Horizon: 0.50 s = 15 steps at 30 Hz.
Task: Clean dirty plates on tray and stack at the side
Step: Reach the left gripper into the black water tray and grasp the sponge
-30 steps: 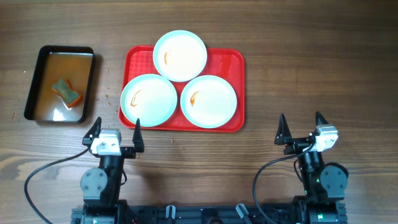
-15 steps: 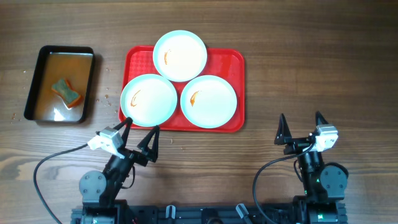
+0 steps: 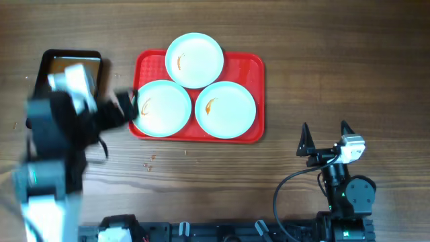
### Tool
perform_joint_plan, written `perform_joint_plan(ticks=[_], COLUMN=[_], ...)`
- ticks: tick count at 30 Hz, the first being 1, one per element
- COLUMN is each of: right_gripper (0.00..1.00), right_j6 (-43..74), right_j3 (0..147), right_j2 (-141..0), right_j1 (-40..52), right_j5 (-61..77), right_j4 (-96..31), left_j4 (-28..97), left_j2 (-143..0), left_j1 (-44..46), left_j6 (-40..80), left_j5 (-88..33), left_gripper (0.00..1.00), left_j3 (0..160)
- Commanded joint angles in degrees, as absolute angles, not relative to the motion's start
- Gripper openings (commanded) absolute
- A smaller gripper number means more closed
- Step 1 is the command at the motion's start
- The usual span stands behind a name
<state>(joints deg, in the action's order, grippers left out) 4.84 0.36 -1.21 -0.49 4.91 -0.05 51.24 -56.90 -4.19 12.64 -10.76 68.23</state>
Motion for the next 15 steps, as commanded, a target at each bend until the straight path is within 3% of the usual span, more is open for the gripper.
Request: perform_joint_plan(ticks=[1,4,7,15], right_gripper=[1.0,1.0,1.0,1.0], right_j6=[4.5,4.6,4.5,4.5], right_j3=[0.3,0.3,0.3,0.3], right_j2=[-0.8,-0.8,-0.8,-0.8], right_j1=[-0.8,-0.8,-0.8,-0.8], right_j5=[4.4,4.4,4.4,4.4], right_j4=[0.1,0.1,0.1,0.1], left_j4=[52.3,56.2,52.1,51.2], left_j2=[-71.3,-86.1,-94.8,-114.4], left_j1=[-6.5,-15.2,-20.5,-25.3], left_j6=[10.3,12.9,12.9,13.8], left_j5=[-4.6,-4.9,-5.1,1.4], left_gripper=[1.0,1.0,1.0,1.0], left_j3=[78.9,90.2,91.9,91.9])
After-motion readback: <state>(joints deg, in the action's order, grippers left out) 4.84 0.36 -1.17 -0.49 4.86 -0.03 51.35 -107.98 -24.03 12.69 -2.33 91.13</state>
